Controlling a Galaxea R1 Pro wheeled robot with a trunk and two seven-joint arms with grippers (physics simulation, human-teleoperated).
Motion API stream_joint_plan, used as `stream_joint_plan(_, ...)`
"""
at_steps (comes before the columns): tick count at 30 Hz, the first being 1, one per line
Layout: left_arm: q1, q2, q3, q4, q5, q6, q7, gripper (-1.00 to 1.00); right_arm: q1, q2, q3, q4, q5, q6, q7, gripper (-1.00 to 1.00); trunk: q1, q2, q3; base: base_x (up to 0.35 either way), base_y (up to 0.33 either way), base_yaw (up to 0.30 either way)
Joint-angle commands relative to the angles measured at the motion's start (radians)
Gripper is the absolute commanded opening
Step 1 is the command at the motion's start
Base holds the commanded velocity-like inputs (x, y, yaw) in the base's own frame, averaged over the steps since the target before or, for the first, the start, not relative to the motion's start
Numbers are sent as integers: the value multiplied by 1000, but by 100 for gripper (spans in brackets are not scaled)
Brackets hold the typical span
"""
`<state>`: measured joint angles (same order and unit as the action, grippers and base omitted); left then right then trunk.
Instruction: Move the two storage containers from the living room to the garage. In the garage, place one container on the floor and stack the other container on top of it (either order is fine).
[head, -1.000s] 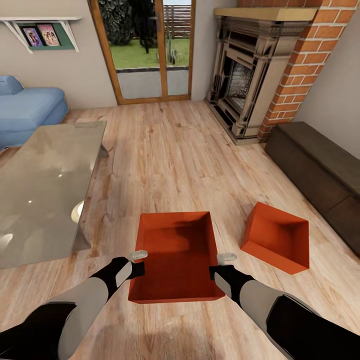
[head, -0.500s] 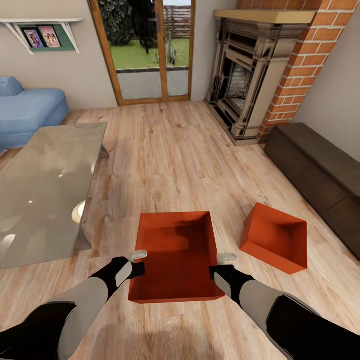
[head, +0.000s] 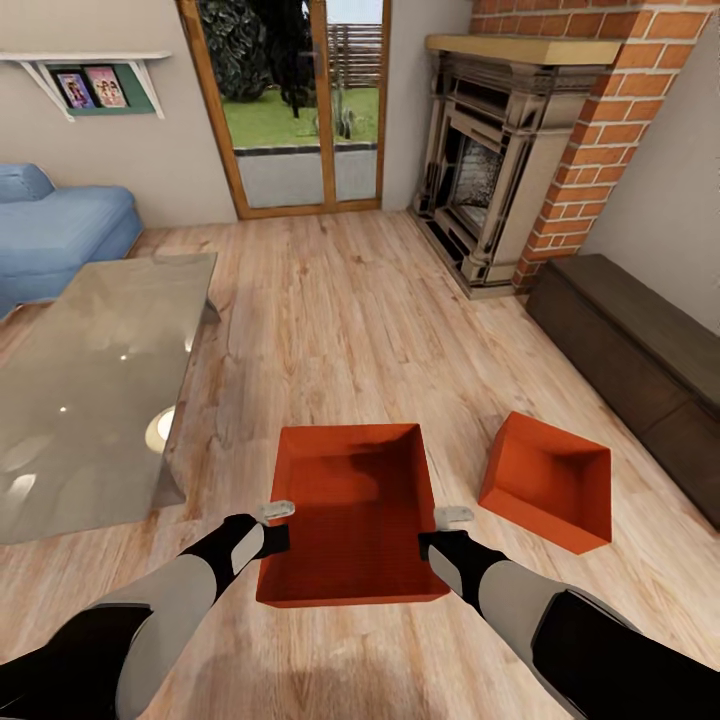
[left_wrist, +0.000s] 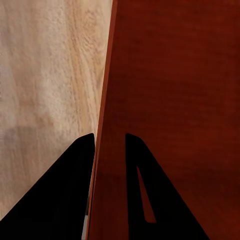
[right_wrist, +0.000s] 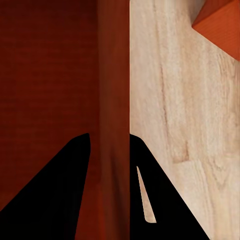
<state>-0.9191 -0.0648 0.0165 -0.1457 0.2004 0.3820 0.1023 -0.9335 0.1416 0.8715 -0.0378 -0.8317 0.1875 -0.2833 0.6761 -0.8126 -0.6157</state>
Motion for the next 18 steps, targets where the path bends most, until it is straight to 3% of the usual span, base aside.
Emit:
stream_joint_plan(1, 0, -1, 10, 0, 5, 6, 10, -100, -1, 1, 17, -27, 3, 6, -4, -100, -4, 7, 4, 0, 0, 0)
stream_joint_plan(18, 0, 0, 10, 0, 5, 6, 10, -100, -1, 1, 18, -27, 3, 6, -4, -100, -69, 126, 84, 0, 0, 0)
